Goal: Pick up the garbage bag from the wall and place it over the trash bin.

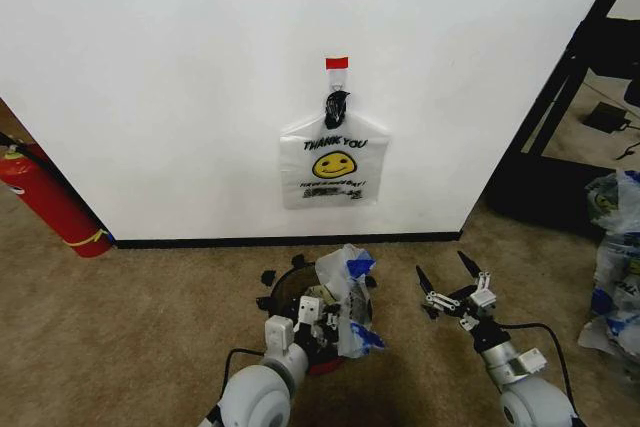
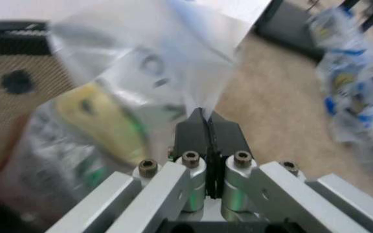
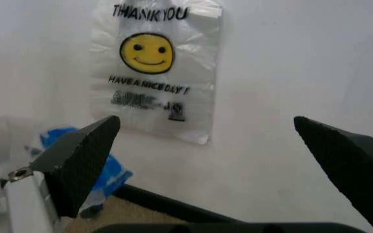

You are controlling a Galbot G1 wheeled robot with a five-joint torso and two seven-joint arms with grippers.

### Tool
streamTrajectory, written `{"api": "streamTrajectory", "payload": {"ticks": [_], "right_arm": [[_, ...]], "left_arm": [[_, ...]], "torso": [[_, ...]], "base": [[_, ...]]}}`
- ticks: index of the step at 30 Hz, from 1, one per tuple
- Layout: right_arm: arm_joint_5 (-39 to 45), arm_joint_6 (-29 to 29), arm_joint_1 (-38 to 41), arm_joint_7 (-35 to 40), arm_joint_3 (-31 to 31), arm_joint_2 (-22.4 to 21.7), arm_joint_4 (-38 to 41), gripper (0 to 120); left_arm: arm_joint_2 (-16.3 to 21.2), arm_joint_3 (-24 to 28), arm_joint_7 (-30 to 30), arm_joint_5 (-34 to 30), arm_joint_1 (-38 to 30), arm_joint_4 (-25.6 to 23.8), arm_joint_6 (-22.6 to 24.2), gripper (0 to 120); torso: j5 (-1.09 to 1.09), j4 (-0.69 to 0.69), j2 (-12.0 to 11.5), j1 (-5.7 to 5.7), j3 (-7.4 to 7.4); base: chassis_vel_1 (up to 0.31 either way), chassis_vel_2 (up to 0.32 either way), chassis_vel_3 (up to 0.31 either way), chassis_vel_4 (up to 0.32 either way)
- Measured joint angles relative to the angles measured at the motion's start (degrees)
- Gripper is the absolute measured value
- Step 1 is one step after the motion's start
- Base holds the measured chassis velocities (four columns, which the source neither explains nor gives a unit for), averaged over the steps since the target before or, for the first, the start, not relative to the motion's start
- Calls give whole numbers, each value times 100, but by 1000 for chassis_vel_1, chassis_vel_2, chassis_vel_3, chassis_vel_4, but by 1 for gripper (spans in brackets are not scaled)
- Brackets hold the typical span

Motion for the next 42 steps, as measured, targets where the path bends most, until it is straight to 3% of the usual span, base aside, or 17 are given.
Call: {"api": "streamTrajectory", "payload": {"ticks": [16,42], "right_arm": [[-80,87,-73,-77,-15,-7,-87,100],[-150,-37,107,-202,-347,99,-254,100]], "left_arm": [[-209,366,355,-4,-60,399,-446,0],[-36,-242,294,-78,181,573,-619,0]], "torso": [[0,0,0,0,0],[-1,0,0,0,0]], "base": [[0,0,0,0],[0,0,0,0]]}}
